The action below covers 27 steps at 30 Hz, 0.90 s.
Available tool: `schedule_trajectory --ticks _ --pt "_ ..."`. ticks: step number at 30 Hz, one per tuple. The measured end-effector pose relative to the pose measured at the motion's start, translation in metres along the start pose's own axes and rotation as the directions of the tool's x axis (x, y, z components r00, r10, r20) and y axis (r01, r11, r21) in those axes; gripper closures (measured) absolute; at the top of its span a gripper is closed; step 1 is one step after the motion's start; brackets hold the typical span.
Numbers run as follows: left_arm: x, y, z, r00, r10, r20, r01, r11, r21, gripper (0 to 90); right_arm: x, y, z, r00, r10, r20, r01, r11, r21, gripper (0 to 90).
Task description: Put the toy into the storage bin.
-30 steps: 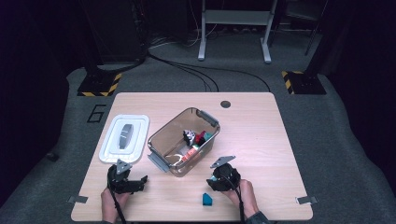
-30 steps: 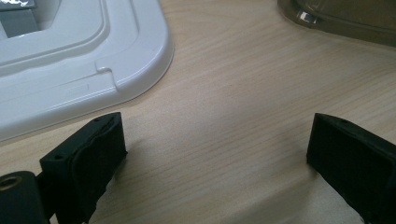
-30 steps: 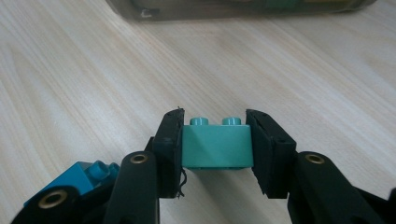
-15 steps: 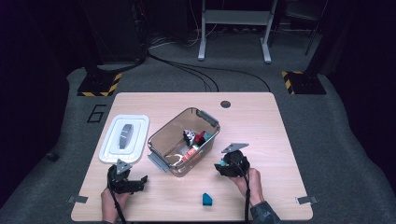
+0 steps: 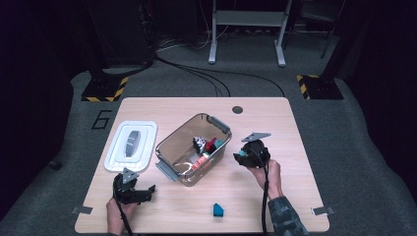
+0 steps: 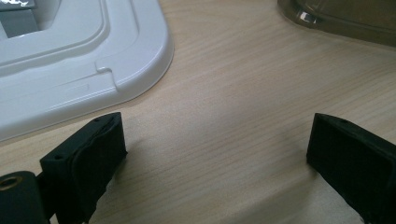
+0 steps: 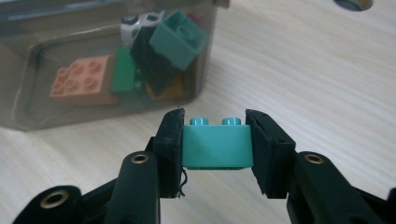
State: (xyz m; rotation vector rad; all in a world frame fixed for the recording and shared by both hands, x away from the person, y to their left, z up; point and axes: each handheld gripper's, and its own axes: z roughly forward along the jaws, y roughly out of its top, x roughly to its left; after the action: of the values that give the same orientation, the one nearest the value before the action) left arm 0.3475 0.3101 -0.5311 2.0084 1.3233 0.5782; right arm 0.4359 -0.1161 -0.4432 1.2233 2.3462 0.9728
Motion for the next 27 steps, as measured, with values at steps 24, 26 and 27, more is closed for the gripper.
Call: schedule_trajectory --ticks 24,26,27 --pt "0.000 0.000 0.000 1.0000 -0.003 0.001 0.003 1.0000 0.002 4.5 -0.016 0.055 -0.011 0.9963 -0.034 0.078 0.038 0.998 -0.048 58.6" --pt "0.000 0.000 0.000 1.0000 -0.002 0.001 0.002 1.0000 0.000 4.5 -0.016 0.060 -0.012 0.9959 -0.038 0.082 0.043 0.998 -0.052 58.6" --pt "0.000 0.000 0.000 1.0000 -0.003 0.002 0.003 1.0000 0.001 4.5 -0.015 0.062 -0.013 0.9951 -0.046 0.088 0.051 0.997 -0.056 58.6"
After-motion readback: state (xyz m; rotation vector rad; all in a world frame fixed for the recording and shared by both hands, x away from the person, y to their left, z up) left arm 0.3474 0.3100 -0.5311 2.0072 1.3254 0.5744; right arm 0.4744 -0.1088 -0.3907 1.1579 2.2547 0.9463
